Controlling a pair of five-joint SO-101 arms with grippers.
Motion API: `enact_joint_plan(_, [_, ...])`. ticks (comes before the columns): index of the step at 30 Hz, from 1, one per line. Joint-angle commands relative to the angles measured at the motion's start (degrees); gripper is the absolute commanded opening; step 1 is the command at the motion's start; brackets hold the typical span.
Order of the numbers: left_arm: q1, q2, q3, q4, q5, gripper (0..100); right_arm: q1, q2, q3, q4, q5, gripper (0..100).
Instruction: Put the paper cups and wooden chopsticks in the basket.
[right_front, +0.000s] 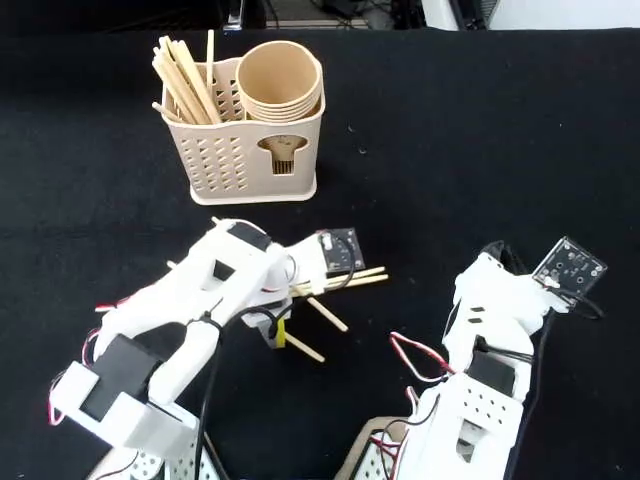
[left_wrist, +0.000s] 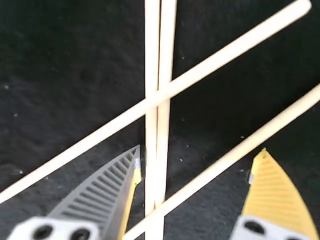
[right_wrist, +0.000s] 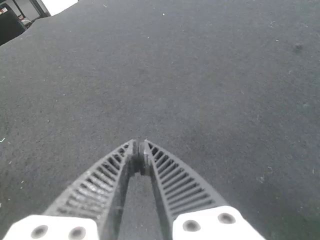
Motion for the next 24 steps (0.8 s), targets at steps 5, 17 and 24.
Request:
enact_joint_plan(5, [-1.5, -0.2, 0.6, -0.4, -0.4, 34, 0.4, -0.7, -3.3, -1.7, -0.6, 3.5])
enact_joint_plan(17, [-1.3, -0.5, 1.6, 0.7, 0.1, 34, 0.4, -0.7, -3.3, -1.7, -0.7, 3.5])
enact_joint_plan(24, [-1.1, -0.5, 3.3, -1.4, 0.1, 24, 0.4, -0.7, -3.3, -1.7, -0.8, 3.5])
